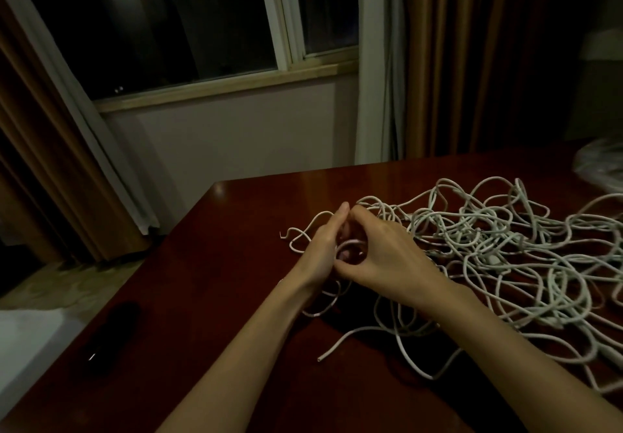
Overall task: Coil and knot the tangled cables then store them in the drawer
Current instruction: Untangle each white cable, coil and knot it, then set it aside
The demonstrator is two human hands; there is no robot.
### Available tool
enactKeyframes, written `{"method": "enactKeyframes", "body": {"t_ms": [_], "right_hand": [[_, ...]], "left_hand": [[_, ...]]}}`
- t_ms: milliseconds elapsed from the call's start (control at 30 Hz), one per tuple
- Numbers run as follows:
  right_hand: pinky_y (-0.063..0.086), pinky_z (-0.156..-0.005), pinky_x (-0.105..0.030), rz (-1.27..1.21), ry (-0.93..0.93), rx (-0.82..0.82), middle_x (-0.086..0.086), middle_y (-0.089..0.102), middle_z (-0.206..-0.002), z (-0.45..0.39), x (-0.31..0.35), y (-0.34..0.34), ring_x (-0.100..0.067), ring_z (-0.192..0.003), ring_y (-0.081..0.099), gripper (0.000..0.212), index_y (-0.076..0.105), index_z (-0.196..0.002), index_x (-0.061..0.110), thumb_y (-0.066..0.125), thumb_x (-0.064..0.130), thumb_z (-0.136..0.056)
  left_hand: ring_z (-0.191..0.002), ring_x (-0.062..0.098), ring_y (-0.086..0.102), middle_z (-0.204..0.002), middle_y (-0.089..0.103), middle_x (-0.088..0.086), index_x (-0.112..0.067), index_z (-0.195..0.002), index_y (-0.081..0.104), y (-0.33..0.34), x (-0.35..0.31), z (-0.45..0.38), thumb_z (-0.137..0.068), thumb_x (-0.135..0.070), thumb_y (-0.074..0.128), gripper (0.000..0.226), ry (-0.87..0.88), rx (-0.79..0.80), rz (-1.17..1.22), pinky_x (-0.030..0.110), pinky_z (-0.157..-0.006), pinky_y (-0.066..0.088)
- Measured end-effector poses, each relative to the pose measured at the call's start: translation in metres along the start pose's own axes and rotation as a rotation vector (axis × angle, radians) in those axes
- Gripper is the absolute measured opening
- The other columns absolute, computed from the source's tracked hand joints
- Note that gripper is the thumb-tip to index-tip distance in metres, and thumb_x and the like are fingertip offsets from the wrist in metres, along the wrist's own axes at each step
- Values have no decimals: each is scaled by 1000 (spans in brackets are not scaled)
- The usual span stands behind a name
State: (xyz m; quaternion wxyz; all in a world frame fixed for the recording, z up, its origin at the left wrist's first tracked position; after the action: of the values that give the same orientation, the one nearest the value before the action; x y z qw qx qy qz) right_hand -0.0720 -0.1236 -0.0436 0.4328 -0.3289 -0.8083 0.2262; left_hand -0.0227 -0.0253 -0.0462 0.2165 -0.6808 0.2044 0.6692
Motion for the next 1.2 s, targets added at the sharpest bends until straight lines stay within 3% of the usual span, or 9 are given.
{"method": "enactKeyframes", "body": {"t_ms": [67,133,267,400,533,700,900,1067,1200], "right_hand": [[53,-65,-22,-139,48,36,9,60,-78,-1,2,-6,-6,-71,61,23,56,-98,19,72,24,-83],[52,-66,-23,-232,81,32,7,60,-74,-3,2,-14,-6,-70,61,14,63,-95,21,71,27,-84],[55,-66,-24,-313,103,-96,6,65,-75,-4,2,-20,-8,-71,65,7,69,-89,20,71,23,-84],[48,-53,-16,-340,238,-176,-2,63,-78,-5,-5,-16,-7,-65,62,14,62,-81,21,69,9,-83],[47,-56,-10,-468,310,-137,7,64,-70,-7,-6,-16,6,-64,60,23,64,-71,18,63,2,-87],[50,-56,-19,-776,376,-50,-1,64,-69,-5,-9,-18,-9,-62,61,14,69,-81,14,66,28,-83],[49,-60,-16,-536,271,-185,6,70,-72,-5,-8,-23,-3,-61,61,4,72,-86,20,70,17,-85],[49,-68,-13,-238,195,-250,14,70,-83,-3,-6,-19,3,-78,64,9,74,-90,27,74,22,-83],[42,-66,-5,-25,115,-268,16,63,-80,-3,-7,-16,6,-75,58,13,76,-95,20,74,16,-82]], "left_hand": [[-43,2,51,-49,54,-9,-16,-70,56,-5,-2,1,-101,-48,29,51,-30,37,23,14,-47,41],[-31,3,28,-42,35,-9,-16,-64,49,-9,-4,3,-99,-54,28,56,-62,77,37,13,-33,22],[-33,3,20,-42,29,-10,-18,-65,53,-11,-4,5,-91,-60,32,54,-73,188,38,13,-33,14],[-34,4,16,-46,23,-8,-14,-95,55,-7,-2,5,-92,-51,42,39,-46,322,28,15,-34,13],[-33,2,22,-46,28,-8,-16,-89,49,-11,-2,7,-93,-42,49,26,-62,371,89,13,-33,15],[-32,1,24,-41,29,-10,-24,-55,48,-16,-1,6,-89,-42,50,39,-52,395,197,13,-33,14],[-30,1,22,-40,27,-8,-19,-53,43,-31,-7,-4,-89,-46,48,45,92,24,349,12,-30,15],[-39,3,36,-58,55,-3,-12,-97,69,-20,3,-8,-101,-44,34,47,128,-164,86,14,-36,27],[-91,17,71,-100,74,8,-18,-106,70,-14,5,-9,-102,-49,25,55,119,-135,81,27,-76,57]]}}
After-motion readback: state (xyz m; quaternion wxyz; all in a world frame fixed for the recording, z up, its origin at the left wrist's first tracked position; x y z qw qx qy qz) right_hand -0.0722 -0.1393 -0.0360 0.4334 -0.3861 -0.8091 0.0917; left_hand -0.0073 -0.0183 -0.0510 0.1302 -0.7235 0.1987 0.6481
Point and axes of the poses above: each hand's wrist, its own z-axis away from the middle knuckle, its own y-axis out of the palm, x = y × z, the point moved 2 cm from there along -z, towards the middle knuckle
